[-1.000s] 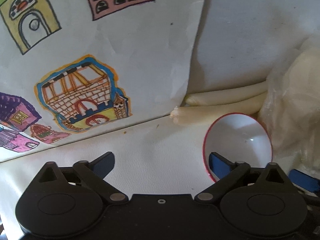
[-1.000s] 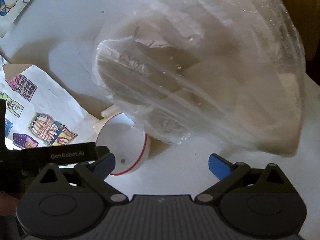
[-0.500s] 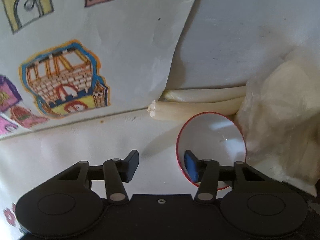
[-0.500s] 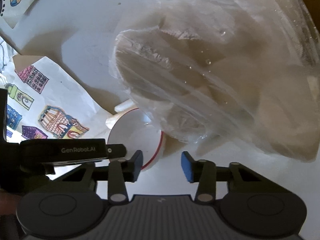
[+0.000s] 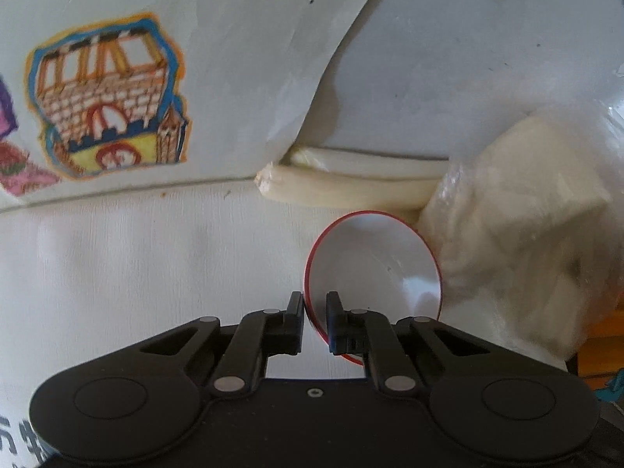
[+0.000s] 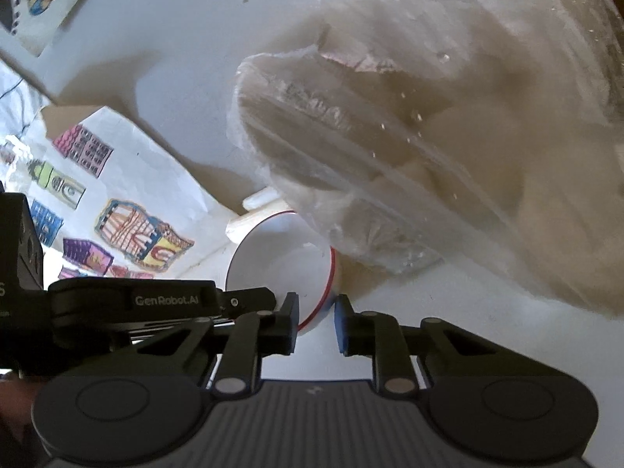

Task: Organize plates and bowls
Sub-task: 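Close both grippers on the second white bowl's rim and lift, then carry the second white bowl with both grippers over the stacked bowls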

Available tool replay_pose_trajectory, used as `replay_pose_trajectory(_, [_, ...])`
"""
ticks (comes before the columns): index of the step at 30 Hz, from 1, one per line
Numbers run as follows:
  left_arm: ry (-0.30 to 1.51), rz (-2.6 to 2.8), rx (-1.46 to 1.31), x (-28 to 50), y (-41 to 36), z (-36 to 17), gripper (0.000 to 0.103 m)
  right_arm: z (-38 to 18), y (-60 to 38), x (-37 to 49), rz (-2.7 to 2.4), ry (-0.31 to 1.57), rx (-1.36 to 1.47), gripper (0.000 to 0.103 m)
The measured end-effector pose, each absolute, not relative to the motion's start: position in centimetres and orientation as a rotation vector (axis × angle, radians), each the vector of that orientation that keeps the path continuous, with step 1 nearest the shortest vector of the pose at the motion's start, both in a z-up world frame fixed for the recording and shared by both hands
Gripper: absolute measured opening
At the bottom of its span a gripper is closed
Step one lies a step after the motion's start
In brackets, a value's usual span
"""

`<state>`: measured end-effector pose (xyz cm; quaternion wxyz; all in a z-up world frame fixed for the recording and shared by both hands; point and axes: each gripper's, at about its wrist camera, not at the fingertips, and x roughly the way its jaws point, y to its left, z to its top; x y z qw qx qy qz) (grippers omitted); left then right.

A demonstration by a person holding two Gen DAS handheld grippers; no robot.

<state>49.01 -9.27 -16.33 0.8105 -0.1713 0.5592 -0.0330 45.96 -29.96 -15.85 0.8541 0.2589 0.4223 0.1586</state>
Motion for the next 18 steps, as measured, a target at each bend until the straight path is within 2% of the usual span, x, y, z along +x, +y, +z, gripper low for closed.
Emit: replay_pose_trajectory(18, [1.108,-0.192,-0.385,39.9,-8.0,-9.6,0.012,-11.1,-30.0,37.0,0.319,0.812,0.484,0.022])
